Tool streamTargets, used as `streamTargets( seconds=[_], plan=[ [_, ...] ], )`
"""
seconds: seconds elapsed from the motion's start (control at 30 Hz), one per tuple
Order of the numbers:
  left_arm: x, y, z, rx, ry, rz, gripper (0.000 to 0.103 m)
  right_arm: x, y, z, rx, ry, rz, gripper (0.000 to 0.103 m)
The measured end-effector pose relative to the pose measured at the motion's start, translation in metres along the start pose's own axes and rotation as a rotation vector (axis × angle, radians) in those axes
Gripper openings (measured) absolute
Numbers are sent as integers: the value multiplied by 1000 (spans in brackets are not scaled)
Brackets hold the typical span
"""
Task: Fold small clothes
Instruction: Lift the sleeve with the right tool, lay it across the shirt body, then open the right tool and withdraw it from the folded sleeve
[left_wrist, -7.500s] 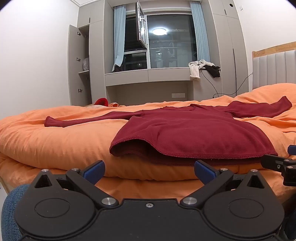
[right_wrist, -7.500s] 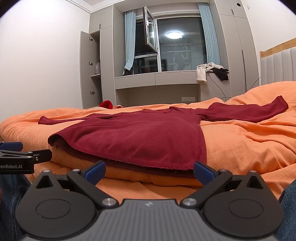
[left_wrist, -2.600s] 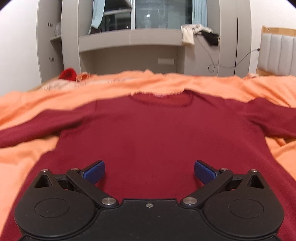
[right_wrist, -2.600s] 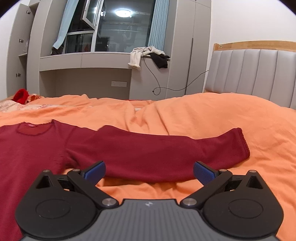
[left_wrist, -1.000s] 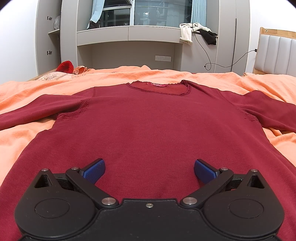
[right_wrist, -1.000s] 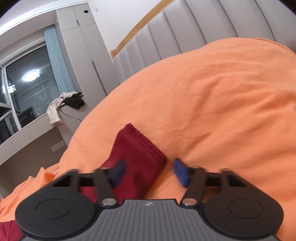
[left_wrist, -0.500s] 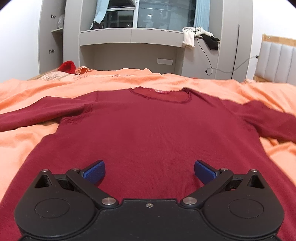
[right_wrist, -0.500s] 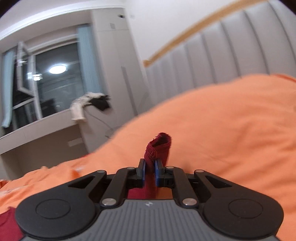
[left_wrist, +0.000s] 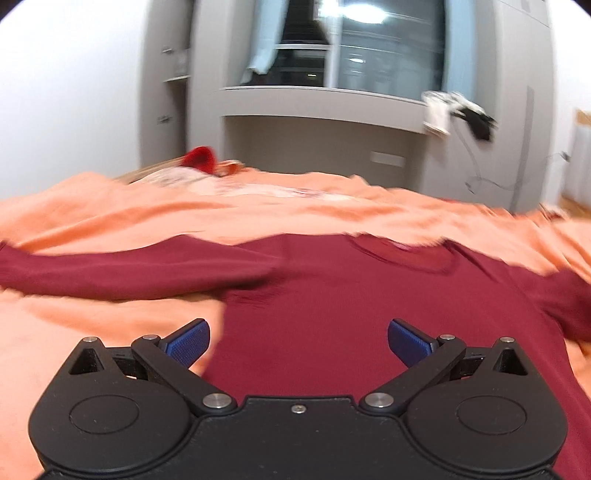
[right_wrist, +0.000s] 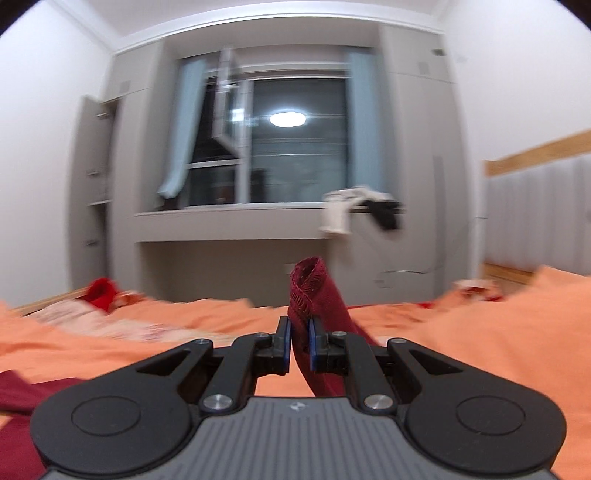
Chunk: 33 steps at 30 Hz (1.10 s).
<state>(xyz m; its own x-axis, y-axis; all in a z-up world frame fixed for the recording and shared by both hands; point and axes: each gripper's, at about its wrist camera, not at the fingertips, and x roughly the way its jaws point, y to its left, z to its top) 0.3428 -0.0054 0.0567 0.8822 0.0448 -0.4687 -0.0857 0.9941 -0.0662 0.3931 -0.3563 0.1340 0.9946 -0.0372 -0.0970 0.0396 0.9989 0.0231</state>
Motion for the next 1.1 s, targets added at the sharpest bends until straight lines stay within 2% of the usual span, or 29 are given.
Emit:
streamTargets(
  seconds=[0.2,0.4,0.53,0.7,0.77,0.8,0.83,0.9,1.0,1.1],
  plan=[
    [6,42,15,-113,-6,110,102,-1,79,-19,-56,59,180,10],
    [8,68,21,-185,-8,185,102,-12,153,-61,-233,194,343,10],
    [10,77,23,-218,2,203,102,-19,177,-89,-356,298,421,11],
    [12,81,22,-240,18,197,102,-35,180,-111,-381,415,529,20],
    [12,80,21,-250,29,169,102,-42,175,-109,-365,435,566,36],
    [14,79,20,-255,34,152,102,-45,169,-107,-353,437,581,49],
    [16,78,20,-257,39,134,102,-51,166,-106,-344,434,593,56],
    [21,74,17,-262,55,97,102,-61,151,-102,-336,426,609,62],
    [27,62,13,-253,66,27,102,-73,118,-97,-324,394,592,84],
    [30,44,10,-229,59,-65,102,-84,80,-96,-327,357,528,91]
  ],
)
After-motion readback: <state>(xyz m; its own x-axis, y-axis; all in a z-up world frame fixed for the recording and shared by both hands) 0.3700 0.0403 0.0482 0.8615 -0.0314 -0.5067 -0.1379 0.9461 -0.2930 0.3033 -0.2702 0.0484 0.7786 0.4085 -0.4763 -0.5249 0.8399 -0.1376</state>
